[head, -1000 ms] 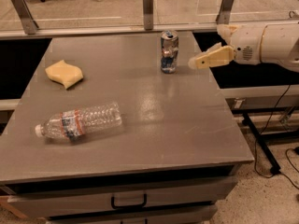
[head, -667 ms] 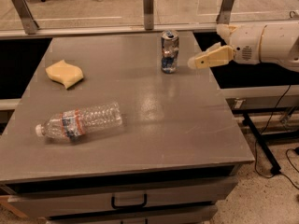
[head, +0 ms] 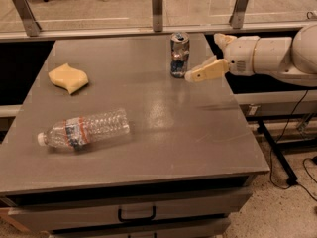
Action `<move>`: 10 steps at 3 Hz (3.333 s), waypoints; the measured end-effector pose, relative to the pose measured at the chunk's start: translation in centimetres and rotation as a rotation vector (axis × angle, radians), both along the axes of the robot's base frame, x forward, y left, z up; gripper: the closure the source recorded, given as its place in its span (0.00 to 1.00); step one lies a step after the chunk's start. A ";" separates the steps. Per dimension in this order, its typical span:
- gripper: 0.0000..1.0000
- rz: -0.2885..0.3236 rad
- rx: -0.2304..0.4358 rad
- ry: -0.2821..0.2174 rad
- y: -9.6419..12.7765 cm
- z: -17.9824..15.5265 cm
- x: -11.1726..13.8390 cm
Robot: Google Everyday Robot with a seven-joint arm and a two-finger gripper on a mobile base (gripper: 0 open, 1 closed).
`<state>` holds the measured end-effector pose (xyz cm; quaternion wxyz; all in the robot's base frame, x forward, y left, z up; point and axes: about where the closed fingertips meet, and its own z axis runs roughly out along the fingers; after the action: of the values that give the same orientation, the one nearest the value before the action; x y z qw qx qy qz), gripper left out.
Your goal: Move redbull can near sponge
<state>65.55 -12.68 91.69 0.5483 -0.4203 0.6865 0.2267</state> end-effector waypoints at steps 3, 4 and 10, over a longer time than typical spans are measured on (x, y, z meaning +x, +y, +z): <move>0.16 0.017 0.062 -0.027 6.5 -2.8 6.5; 0.39 0.020 0.079 -0.020 7.7 -3.6 7.5; 1.00 0.249 0.209 -0.062 20.7 1.2 6.1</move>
Offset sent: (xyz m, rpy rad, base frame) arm 0.0789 0.0639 -0.0299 0.0624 -0.0289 -0.0108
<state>71.62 7.98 92.93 0.5777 -0.4494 0.5846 0.3501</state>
